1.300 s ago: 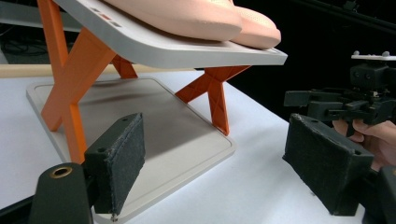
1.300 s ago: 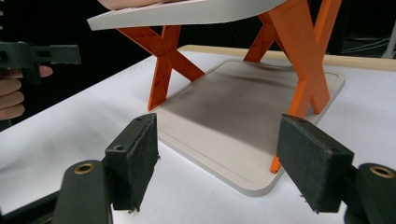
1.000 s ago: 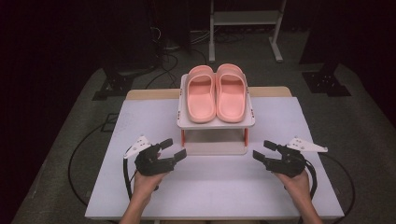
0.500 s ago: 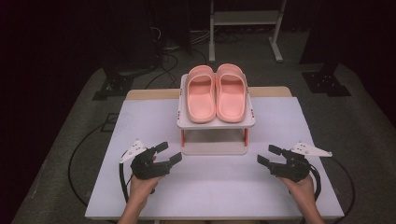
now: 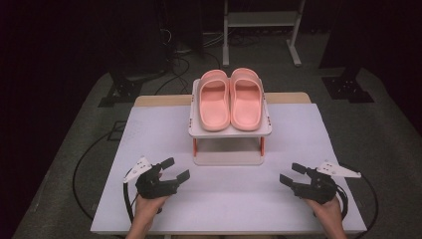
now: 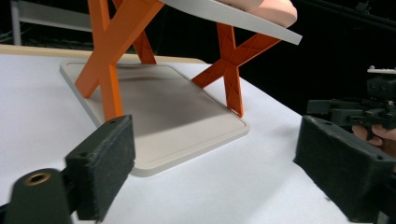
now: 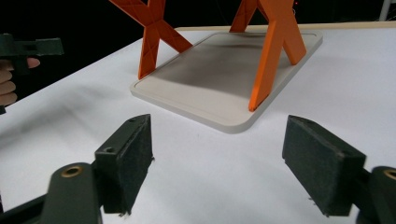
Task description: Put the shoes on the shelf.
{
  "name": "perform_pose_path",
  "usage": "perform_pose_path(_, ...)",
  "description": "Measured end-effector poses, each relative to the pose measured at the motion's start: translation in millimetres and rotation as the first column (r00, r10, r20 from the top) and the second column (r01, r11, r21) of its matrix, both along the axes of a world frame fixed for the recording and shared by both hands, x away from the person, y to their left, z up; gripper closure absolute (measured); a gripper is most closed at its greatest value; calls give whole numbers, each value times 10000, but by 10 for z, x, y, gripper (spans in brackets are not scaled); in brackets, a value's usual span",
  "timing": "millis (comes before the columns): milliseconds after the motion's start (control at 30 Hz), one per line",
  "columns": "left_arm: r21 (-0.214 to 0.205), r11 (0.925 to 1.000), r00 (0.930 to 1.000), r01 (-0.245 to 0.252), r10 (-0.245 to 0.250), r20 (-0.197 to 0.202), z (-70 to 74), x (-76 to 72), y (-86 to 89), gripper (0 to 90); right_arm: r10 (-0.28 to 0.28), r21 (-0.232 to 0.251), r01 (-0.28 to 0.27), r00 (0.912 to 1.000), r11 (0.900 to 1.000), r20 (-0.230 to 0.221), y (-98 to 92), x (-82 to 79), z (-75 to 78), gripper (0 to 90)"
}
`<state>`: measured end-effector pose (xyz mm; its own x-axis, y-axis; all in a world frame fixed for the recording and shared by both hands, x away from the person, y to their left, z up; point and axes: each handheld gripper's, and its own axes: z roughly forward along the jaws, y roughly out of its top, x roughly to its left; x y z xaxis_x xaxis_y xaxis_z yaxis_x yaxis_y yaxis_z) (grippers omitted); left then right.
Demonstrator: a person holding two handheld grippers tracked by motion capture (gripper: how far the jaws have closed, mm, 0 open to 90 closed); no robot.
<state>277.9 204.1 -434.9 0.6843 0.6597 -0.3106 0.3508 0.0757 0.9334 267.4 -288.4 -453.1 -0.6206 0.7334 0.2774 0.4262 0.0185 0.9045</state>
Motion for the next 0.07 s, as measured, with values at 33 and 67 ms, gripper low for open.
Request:
perform_pose_path(33,58,10000,10000,65,-65,-22,-17,-8,2,106,-2,45,2,10000,10000,55,-8,-15,-13,221)
perform_pose_path(67,58,10000,10000,65,-65,-22,-17,-8,2,105,-2,45,2,10000,10000,55,-8,-15,-13,221)
